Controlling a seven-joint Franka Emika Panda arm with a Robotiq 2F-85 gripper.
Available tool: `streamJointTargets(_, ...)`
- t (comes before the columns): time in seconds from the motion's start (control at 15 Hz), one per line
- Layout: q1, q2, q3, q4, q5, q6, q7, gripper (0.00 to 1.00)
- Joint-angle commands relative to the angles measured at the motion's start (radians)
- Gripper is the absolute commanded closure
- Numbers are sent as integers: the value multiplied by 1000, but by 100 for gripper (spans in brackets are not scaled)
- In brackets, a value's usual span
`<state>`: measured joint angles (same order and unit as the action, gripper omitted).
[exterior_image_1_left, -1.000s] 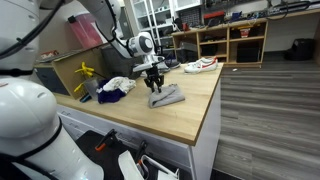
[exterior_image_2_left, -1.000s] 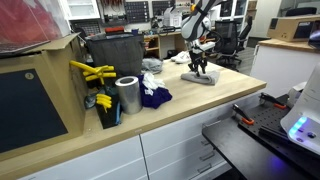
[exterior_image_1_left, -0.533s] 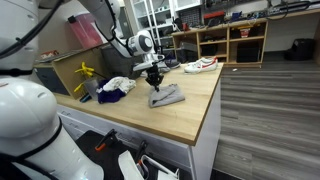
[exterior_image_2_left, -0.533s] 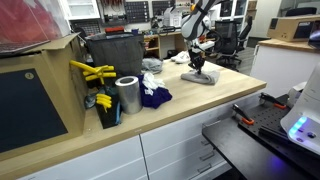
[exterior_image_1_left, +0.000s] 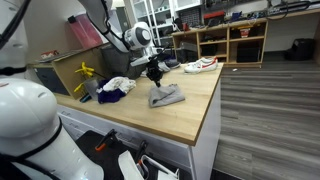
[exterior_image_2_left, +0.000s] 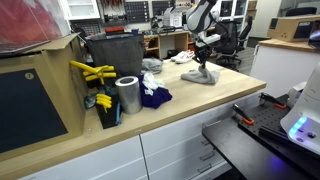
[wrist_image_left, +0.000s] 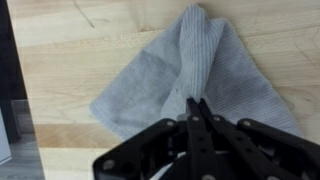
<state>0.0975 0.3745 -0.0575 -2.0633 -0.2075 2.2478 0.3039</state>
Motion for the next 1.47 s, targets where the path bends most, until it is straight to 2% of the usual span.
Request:
streamJointTargets(0.0,10,-120,-39,-144,-60,29,125,100)
streamJointTargets(0.2,-13,-142,-53,-186,-64,49,189,100)
streamJointTargets(0.4,-31,-134,-67,-194,-76,119,201,100)
streamJointTargets(0.87,-54,-95,-84,-136,-108,243,140,100)
streamJointTargets(1.2,-57,-79,-88,-124,-105,271,115,100)
streamJointTargets(1.4,-37,-92,-108,-122,-166,278,141,100)
